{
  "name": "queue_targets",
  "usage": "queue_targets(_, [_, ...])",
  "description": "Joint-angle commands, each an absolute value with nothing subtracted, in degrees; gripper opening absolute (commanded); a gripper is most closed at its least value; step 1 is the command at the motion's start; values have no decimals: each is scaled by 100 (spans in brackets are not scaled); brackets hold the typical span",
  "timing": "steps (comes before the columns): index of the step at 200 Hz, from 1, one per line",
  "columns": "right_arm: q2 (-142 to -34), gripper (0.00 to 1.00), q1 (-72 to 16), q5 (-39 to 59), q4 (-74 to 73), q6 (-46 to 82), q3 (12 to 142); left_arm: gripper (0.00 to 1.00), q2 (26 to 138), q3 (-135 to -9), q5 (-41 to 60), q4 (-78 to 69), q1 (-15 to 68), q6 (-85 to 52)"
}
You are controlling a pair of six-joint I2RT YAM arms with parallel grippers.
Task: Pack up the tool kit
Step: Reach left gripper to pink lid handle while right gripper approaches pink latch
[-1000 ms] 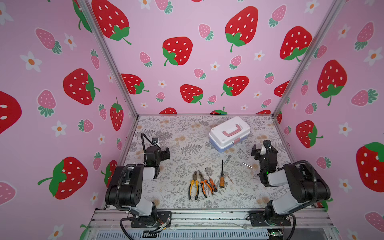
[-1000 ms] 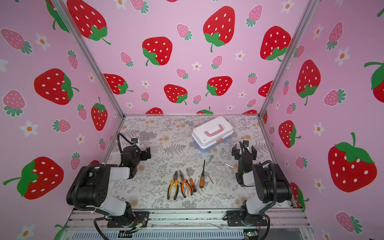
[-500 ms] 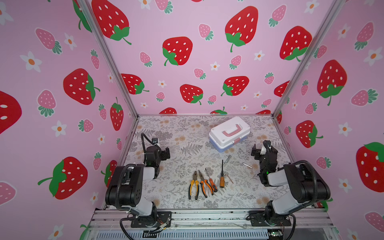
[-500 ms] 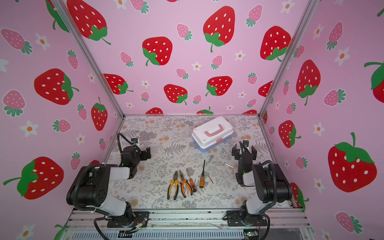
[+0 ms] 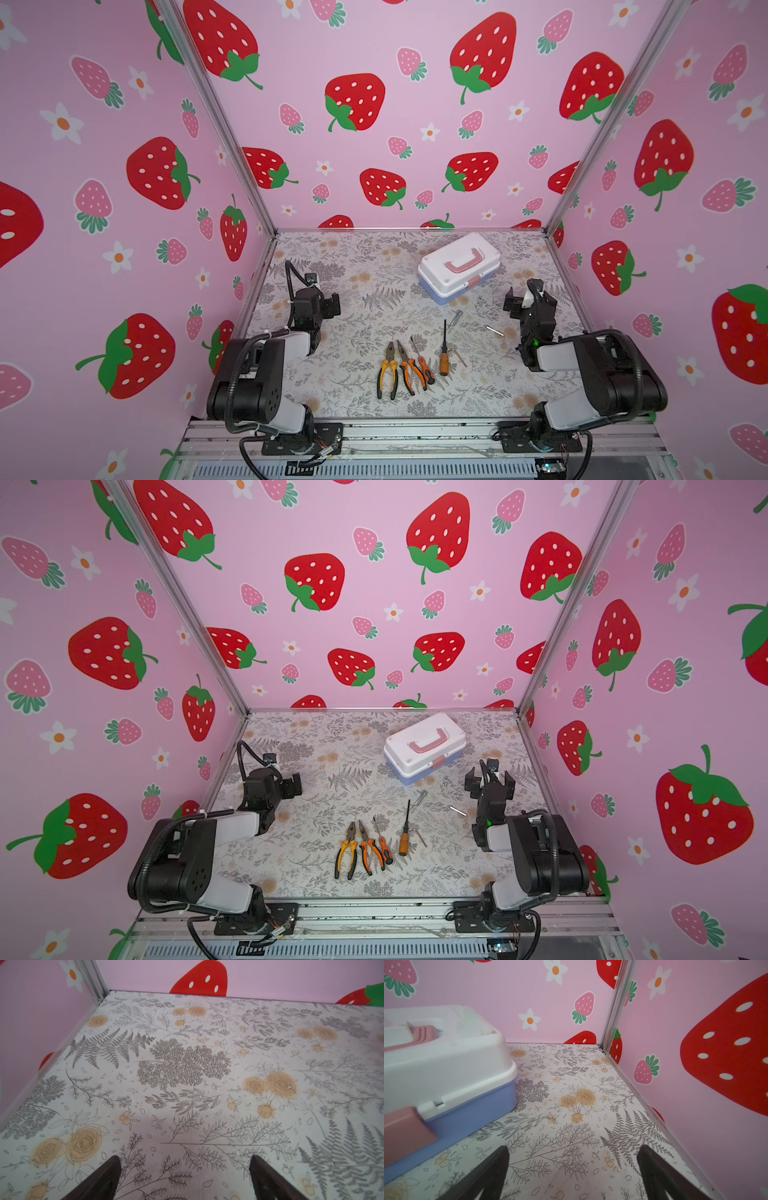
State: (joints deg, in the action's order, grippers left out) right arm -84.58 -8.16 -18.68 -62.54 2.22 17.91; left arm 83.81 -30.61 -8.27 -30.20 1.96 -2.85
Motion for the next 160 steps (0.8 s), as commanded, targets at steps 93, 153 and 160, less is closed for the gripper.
queue_targets(93, [-8492,37,-903,-1922,-2093,1963,4183,99,8430,-7408,-697,880,802,-3666])
queue_targets(153, [-9469,0,-832,-1092,-1301,2322,5284,78,10828,-10013,27,1898,2063,-3093])
queue_targets(160, [-9641,0,-819,-934,-1268,2366,5443,77,11144,-10406,198,2037,2157,-3057])
